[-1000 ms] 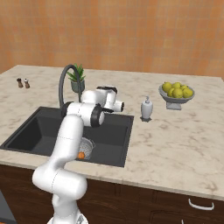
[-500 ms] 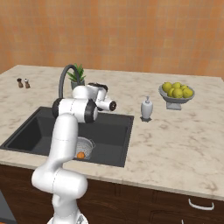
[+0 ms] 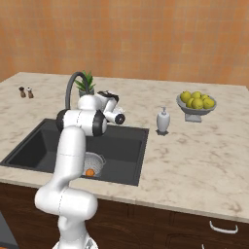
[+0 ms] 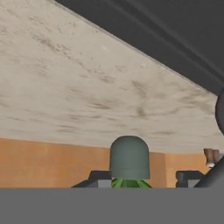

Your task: Put the colander in the sink, put the tangerine in the colander, and turn on the sink faucet and pour water over the colander.

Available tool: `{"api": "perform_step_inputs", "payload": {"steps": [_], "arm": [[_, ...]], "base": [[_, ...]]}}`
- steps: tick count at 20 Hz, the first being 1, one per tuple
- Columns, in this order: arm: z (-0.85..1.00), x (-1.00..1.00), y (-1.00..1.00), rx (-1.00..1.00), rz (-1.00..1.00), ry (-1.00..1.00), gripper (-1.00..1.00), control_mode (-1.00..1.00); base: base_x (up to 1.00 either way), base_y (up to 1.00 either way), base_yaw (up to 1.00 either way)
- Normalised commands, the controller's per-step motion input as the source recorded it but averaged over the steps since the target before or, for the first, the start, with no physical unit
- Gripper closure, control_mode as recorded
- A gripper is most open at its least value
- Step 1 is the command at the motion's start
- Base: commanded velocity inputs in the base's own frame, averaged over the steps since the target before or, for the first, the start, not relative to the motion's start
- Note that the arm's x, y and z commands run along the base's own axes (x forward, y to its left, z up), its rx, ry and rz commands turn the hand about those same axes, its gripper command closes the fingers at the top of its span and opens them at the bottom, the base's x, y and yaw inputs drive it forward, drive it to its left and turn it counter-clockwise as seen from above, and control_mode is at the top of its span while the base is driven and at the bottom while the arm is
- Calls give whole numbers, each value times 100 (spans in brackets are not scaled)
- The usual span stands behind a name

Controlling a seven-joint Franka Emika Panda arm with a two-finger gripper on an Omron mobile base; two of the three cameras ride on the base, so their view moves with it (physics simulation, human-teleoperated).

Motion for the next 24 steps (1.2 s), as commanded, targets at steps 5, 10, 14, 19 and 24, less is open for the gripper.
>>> {"api": "perform_step_inputs", "payload": {"steps": [5,10,14,19,24], "arm": [[2,79,-100,3,-14,5,100,-100],[-27,75,-100,8,-8,20,100,-100],[-61,57,-100,2,-13,16,100,-100],[-64,56,-100,0,-13,15,100,-100],[55,16,-98,1,-5,4,100,-100]], "base": [[0,0,0],[0,0,0],[0,0,0],[0,0,0],[0,0,0]]}}
